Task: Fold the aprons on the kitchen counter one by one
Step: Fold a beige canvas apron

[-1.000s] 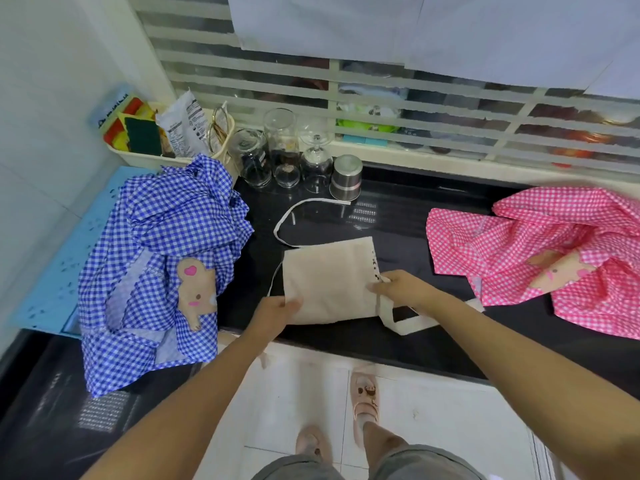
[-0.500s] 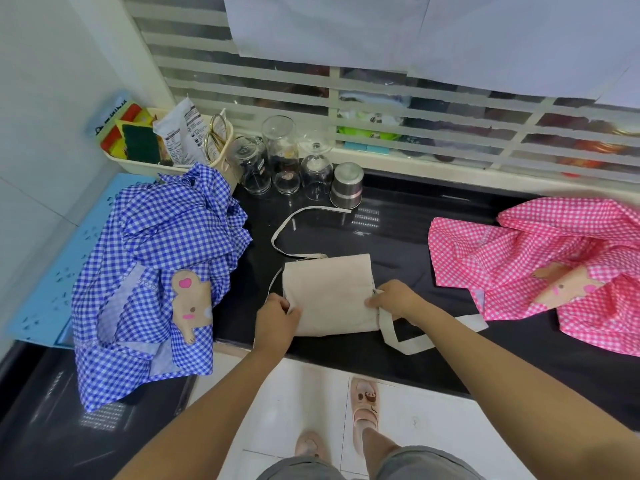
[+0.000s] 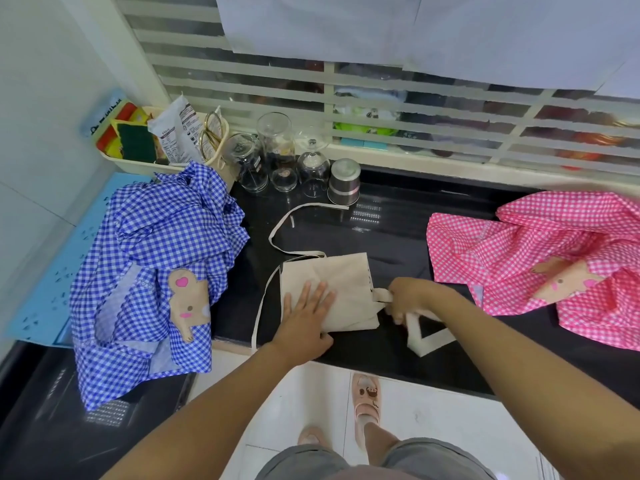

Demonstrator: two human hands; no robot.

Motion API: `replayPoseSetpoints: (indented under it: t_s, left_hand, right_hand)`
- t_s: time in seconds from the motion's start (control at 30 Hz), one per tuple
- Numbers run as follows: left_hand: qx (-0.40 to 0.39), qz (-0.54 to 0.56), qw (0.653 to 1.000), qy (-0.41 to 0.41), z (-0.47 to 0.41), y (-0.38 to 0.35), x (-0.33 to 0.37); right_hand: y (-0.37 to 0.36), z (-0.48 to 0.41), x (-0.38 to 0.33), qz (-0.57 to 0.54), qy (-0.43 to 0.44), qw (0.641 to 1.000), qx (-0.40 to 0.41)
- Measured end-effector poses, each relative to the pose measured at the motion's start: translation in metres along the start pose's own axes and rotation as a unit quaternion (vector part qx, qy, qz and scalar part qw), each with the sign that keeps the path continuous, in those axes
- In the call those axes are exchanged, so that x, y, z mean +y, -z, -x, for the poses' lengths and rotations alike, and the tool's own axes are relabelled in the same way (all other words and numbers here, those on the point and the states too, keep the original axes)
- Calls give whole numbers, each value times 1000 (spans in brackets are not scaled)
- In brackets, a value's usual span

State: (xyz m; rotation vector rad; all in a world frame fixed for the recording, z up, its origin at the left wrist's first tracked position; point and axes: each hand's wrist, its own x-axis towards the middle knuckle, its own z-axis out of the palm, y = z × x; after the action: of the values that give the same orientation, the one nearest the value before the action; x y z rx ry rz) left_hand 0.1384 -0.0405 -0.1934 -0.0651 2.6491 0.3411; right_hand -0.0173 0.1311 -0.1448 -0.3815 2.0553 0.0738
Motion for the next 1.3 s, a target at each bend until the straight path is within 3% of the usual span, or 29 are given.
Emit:
replayPoseSetpoints:
  t_s: [0.13,0.2,0.27,0.37,0.47,0.6,0.77,0.87,0.97,1.1,1.3]
  left_hand:
    - [-9,-26,999,22,0,3,3]
    - [-3,-39,999,26,0,0,3]
    - [4,-47,998,30,-1,-2,3]
    - [4,-54,998,36,-3,0,4]
    - [5,-55,998,38,-3,1,4]
    - [-6,-54,998,34,0,2,8]
    - [-58,-2,998,-27,9,16,1]
    - [-31,134,990,-24,8,29,-12]
    - [23,208,977,30,0,55,-28]
    - [25,339,931,133,-15,62,-49]
    - [99,341,900,254,-29,50,-44]
  right_hand:
    - [33,11,48,163,-84,983,22]
    - [46,19,75,144,-123,978,89]
    - [48,31,90,135,-109,971,166]
    - [27,37,78,101,69,960,251]
    - [-10,35,36,105,266,927,242]
    - [-57,24,-6,187,327,897,229]
    - [-76,13,-4,122,308,916,226]
    - [-64,10,8,-22,295,931,216]
    - [-45,3,6,-140,268,925,228]
    - [-26,-9,-6,-270,181,922,211]
    - [-24,-23,-24,-301,83,921,233]
